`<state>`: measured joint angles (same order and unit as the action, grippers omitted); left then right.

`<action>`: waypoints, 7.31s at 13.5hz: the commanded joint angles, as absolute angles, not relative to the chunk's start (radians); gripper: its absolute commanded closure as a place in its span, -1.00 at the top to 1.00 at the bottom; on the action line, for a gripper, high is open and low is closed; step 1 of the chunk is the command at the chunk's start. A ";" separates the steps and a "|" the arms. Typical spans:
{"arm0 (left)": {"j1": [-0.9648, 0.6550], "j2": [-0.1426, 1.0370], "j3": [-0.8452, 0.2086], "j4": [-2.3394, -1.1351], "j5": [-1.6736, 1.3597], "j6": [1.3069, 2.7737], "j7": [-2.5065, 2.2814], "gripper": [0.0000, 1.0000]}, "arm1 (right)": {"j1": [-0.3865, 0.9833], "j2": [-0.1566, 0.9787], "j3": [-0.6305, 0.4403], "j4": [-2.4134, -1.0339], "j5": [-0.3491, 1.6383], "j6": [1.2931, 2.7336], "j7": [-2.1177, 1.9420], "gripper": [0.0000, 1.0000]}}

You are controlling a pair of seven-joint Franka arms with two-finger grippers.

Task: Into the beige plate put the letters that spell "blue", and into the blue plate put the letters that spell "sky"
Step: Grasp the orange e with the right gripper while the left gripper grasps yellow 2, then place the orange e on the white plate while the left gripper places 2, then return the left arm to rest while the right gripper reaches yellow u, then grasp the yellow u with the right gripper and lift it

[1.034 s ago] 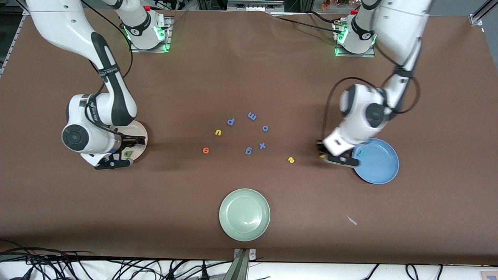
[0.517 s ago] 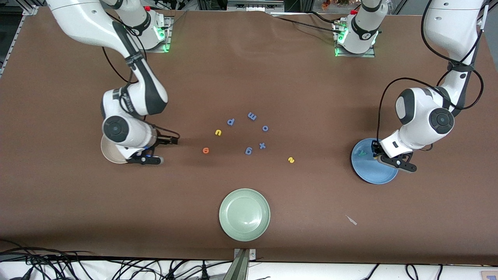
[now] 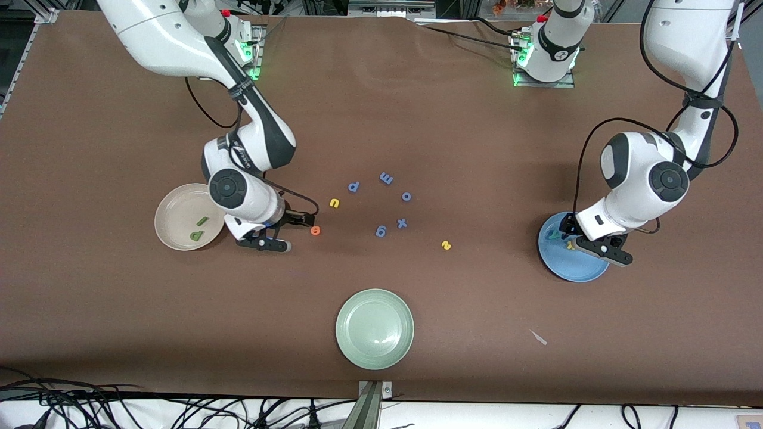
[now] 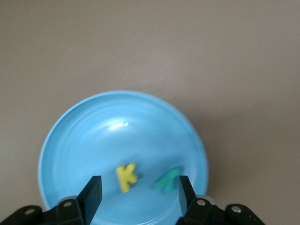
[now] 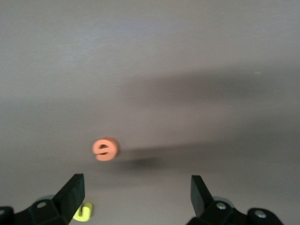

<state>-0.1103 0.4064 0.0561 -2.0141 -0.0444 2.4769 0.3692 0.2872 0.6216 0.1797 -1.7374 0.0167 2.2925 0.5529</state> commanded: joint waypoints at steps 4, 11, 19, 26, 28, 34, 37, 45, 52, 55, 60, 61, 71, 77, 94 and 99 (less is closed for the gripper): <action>-0.487 0.536 0.064 -1.851 -0.192 2.484 -0.077 0.39 | 0.344 0.718 0.181 -1.667 0.008 2.362 0.563 1.00; -0.569 0.689 0.107 -1.732 -0.210 2.545 -0.153 0.38 | 0.364 0.753 0.176 -1.664 -0.055 2.425 0.552 0.83; -0.606 0.768 0.124 -1.704 -0.213 2.625 -0.167 0.37 | 0.354 0.755 0.175 -1.661 -0.066 2.421 0.545 0.07; -0.617 0.778 0.129 -1.710 -0.209 2.634 -0.166 -0.60 | 0.351 0.755 0.175 -1.664 -0.069 2.418 0.551 -0.43; -0.617 0.772 0.129 -1.712 -0.207 2.634 -0.164 -0.60 | 0.351 0.753 0.173 -1.663 -0.069 2.404 0.549 -0.62; -0.534 0.645 0.129 -1.773 -0.195 2.570 -0.114 -0.60 | 0.307 0.660 0.147 -1.641 -0.067 2.164 0.470 -0.74; -0.393 0.530 0.123 -1.908 -0.195 2.565 0.029 -0.60 | 0.304 0.579 0.046 -1.672 -0.061 2.034 0.346 -0.74; -0.120 0.387 0.123 -2.043 -0.132 2.399 0.403 -0.55 | 0.304 0.456 -0.191 -1.914 -0.057 2.177 -0.065 -0.71; -0.089 0.387 0.126 -2.056 -0.101 2.405 0.391 1.00 | 0.294 0.465 -0.212 -1.911 0.050 2.174 -0.048 1.00; -0.089 0.297 0.124 -2.106 -0.100 2.396 0.388 1.00 | 0.307 0.460 -0.120 -1.893 0.055 2.174 0.186 1.00; -0.095 0.039 0.121 -2.135 -0.107 2.357 0.388 1.00 | 0.319 0.471 0.023 -1.862 0.054 2.181 0.539 1.00; -0.098 0.017 0.118 -2.075 -0.107 2.256 0.388 1.00 | 0.331 0.475 0.046 -1.858 0.054 2.190 0.601 1.00; -0.101 -0.066 0.094 -1.700 -0.017 1.570 0.353 1.00 | 0.514 0.633 0.051 -1.724 0.055 2.308 0.942 1.00; -0.104 -0.049 0.074 -1.669 -0.011 1.560 0.221 1.00 | 0.557 0.673 0.051 -1.720 0.055 2.349 0.974 1.00; -0.040 0.002 0.083 -1.585 -0.008 1.552 0.144 1.00 | 0.591 0.699 0.051 -1.733 0.055 2.349 0.970 -0.36; -0.040 0.002 0.078 -1.585 0.029 1.554 0.143 1.00 | 0.588 0.696 0.051 -1.727 0.055 2.341 0.950 -0.63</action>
<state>-0.0419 -0.0139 0.0892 -1.6200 -0.0281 1.5787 0.1584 0.5818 0.6844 0.0556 -1.7413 0.0437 2.3484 0.9651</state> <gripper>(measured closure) 0.000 0.740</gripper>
